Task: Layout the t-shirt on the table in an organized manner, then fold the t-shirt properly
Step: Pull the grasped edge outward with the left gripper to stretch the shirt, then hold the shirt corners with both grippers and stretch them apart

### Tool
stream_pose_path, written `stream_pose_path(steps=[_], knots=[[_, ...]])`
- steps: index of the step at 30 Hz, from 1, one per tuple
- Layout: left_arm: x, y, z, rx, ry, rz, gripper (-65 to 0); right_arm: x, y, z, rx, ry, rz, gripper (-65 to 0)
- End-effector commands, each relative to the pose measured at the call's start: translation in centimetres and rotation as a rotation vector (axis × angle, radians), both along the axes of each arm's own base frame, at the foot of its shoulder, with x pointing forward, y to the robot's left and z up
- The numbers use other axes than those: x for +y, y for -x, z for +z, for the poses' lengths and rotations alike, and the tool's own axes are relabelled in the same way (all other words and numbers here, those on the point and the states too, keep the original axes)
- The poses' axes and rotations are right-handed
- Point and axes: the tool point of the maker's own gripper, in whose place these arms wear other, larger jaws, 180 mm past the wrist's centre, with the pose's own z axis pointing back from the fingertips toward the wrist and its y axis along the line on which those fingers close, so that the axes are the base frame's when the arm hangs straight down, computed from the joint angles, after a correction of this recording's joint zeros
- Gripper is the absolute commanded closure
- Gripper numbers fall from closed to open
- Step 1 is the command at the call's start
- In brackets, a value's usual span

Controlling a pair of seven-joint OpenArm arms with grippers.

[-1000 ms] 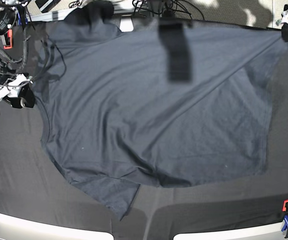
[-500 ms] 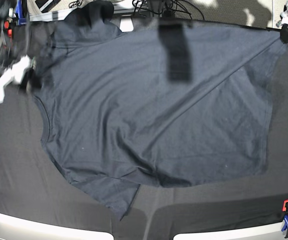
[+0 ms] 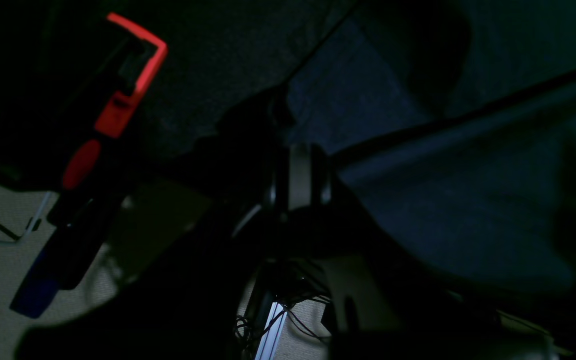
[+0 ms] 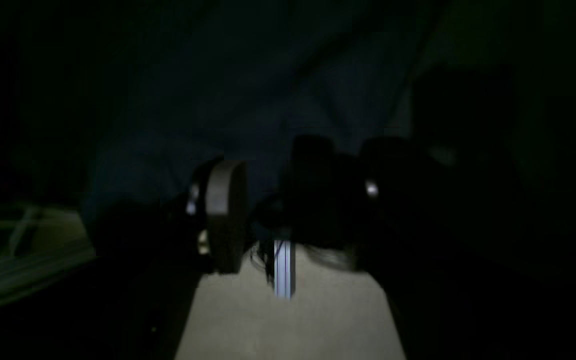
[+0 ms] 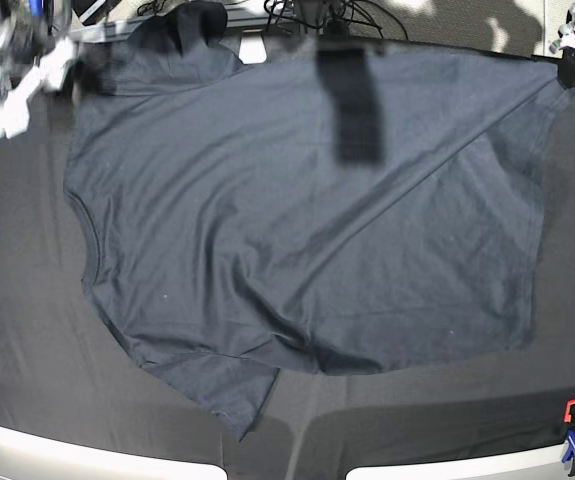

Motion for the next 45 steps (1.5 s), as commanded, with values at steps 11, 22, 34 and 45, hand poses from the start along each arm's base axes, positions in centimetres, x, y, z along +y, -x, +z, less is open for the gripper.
stream_pose_path(steps=[11,22,34,45], knots=[[0.2,-0.9,1.8,-0.077,0.001,-0.010,0.0,1.1,0.6,-0.5,-0.004,-0.016,-0.030,-28.2],[0.2,-0.9,1.8,-0.078,0.002,-0.009,0.0,0.3,1.7,-2.1,0.078,0.031,-0.127,-28.2],[-0.1,-1.2,2.3,-0.112,0.036,-0.004,0.0,-0.2,2.7,-4.3,0.114,-0.046,-0.222,-28.2],[-0.2,-1.3,2.3,-0.109,0.029,-0.025,0.0,0.6,0.3,-3.6,0.054,-0.100,-0.211,-28.2]])
